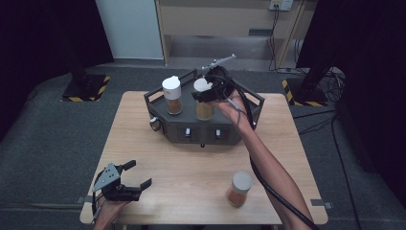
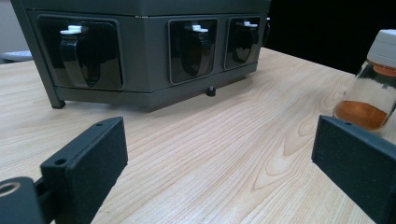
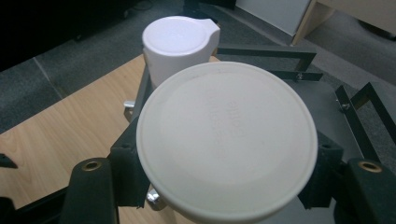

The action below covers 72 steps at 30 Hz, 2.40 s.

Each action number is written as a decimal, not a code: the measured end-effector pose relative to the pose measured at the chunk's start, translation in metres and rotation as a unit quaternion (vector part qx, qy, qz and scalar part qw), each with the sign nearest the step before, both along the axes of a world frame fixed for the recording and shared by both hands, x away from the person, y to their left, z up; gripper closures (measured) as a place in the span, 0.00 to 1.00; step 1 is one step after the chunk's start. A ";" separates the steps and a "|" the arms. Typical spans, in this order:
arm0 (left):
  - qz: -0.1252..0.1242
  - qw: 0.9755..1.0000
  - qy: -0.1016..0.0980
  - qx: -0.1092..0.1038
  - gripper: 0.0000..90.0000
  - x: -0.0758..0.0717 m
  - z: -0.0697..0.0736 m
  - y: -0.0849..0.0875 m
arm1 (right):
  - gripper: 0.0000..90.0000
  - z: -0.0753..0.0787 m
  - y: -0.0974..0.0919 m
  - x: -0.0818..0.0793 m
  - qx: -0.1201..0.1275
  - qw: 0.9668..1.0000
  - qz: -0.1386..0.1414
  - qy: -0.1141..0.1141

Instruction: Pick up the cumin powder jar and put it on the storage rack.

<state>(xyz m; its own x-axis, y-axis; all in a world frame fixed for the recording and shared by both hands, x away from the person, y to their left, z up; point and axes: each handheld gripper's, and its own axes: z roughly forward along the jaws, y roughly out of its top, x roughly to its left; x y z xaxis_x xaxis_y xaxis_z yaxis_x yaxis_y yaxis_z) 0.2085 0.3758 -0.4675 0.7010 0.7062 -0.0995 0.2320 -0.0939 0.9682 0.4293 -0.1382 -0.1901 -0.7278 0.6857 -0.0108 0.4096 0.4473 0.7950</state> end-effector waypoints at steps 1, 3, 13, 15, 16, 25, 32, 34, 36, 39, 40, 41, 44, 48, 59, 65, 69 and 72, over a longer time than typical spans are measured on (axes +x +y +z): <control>0.000 1.000 0.000 0.001 0.03 0.000 0.000 0.000 | 0.37 -0.001 0.001 0.003 -0.001 1.000 -0.001 0.000; 0.000 1.000 0.001 0.000 0.03 0.000 0.000 0.000 | 0.37 -0.002 0.003 0.008 -0.003 1.000 -0.007 0.002; 0.001 1.000 0.000 -0.002 0.03 0.000 -0.001 0.001 | 0.37 -0.016 0.008 0.028 0.005 1.000 -0.027 0.007; 0.001 1.000 -0.001 -0.002 0.03 0.000 -0.001 0.001 | 0.37 -0.018 0.008 0.030 0.008 1.000 -0.029 0.010; 0.001 1.000 -0.001 -0.003 0.03 0.000 -0.001 0.001 | 0.37 -0.020 0.008 0.032 0.009 0.999 -0.029 0.010; 0.001 1.000 -0.001 -0.003 0.03 0.000 -0.001 0.001 | 0.37 -0.033 0.014 0.044 0.005 0.999 -0.040 0.020; 0.001 1.000 -0.001 -0.003 0.03 0.000 -0.001 0.001 | 0.37 -0.037 0.015 0.048 0.002 0.999 -0.044 0.022; 0.000 1.000 -0.002 -0.003 0.03 0.000 -0.001 0.001 | 0.37 -0.038 0.016 0.049 0.002 0.999 -0.044 0.023; 0.001 1.000 -0.001 -0.003 0.03 0.000 -0.001 0.001 | 0.37 -0.039 0.017 0.049 0.002 0.999 -0.044 0.023; 0.001 1.000 -0.001 -0.003 0.03 0.000 -0.001 0.001 | 0.37 -0.040 0.018 0.049 0.001 0.999 -0.043 0.021; 0.000 1.000 -0.002 -0.003 0.03 0.000 -0.001 0.001 | 0.37 -0.041 0.018 0.049 0.002 0.999 -0.044 0.021; 0.000 1.000 -0.002 -0.003 0.03 0.000 -0.001 0.001 | 0.37 -0.041 0.018 0.049 0.001 0.999 -0.044 0.020; -0.001 1.000 -0.002 -0.002 0.03 0.000 -0.001 0.001 | 0.37 -0.042 0.017 0.050 0.004 0.999 -0.043 0.021; -0.001 1.000 -0.002 -0.001 0.03 0.000 -0.001 0.000 | 0.37 -0.043 0.015 0.050 0.008 0.999 -0.044 0.021; -0.002 1.000 -0.002 0.001 0.03 0.000 0.000 0.000 | 0.30 -0.044 0.013 0.050 0.008 0.999 -0.040 0.021; -0.002 1.000 -0.002 0.001 0.03 0.001 0.000 0.000 | 0.17 -0.033 0.009 0.039 0.015 0.999 -0.048 0.006; -0.003 1.000 -0.002 0.002 0.03 0.001 0.000 0.000 | 0.15 -0.026 0.001 0.028 0.024 0.999 -0.047 -0.005; -0.004 1.000 -0.002 0.002 0.03 0.001 0.000 0.000 | 0.15 -0.020 -0.008 0.018 0.028 0.999 -0.038 -0.015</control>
